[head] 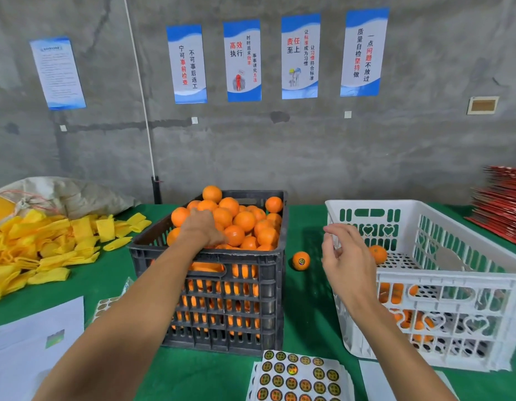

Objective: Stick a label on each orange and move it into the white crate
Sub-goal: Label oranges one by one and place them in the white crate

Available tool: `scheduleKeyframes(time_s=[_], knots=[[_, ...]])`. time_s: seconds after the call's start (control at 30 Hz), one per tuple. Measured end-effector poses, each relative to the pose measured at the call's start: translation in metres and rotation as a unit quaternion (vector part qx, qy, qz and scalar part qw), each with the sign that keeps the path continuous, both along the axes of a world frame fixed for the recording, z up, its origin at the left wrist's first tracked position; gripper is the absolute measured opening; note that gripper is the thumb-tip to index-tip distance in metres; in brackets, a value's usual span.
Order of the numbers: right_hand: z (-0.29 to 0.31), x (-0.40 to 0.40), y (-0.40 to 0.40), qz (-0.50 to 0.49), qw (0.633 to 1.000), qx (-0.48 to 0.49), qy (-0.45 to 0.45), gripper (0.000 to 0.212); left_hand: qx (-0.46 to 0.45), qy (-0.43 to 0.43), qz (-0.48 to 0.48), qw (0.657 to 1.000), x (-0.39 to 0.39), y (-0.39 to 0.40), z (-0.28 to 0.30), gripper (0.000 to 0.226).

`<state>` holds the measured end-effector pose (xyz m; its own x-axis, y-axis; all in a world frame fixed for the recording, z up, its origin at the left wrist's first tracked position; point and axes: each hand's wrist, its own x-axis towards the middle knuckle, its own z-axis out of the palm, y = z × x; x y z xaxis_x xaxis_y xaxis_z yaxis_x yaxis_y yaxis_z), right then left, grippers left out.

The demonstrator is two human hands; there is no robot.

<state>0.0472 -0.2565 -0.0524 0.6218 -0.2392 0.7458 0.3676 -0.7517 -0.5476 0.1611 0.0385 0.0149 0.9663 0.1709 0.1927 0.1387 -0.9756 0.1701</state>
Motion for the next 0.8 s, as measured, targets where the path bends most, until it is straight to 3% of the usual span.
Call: scheduleKeyframes(time_s=[0.07,0.17,0.33,0.43,0.57,0.7,0.8], knots=[[0.003,-0.001,0.010,0.049,0.999,0.013,-0.009,0.023,-0.088,-0.098,-0.059,0.989,-0.010,-0.008,0.002,0.087],[0.008,-0.005,0.026,0.105,0.994,0.008,-0.020,0.027,-0.213,-0.221,-0.216,0.927,-0.039,-0.030,-0.003,0.076],[0.005,-0.016,0.039,0.177,0.984,-0.009,0.012,0.058,-0.233,-0.357,-0.390,0.816,-0.093,-0.073,-0.027,0.070],[-0.009,-0.027,0.038,0.223,0.974,0.049,0.005,0.072,-0.213,-0.411,-0.418,0.782,-0.114,-0.091,-0.049,0.068],[-0.050,-0.047,0.020,0.227,0.973,0.043,-0.010,0.068,-0.201,-0.390,-0.415,0.797,-0.132,-0.104,-0.102,0.073],[-0.109,-0.063,0.004,0.227,0.966,0.040,0.120,0.063,-0.164,-0.315,-0.415,0.838,-0.142,-0.113,-0.167,0.076],[-0.143,-0.062,-0.005,0.189,0.963,-0.021,0.192,0.072,-0.168,-0.243,-0.409,0.864,-0.141,-0.112,-0.200,0.074]])
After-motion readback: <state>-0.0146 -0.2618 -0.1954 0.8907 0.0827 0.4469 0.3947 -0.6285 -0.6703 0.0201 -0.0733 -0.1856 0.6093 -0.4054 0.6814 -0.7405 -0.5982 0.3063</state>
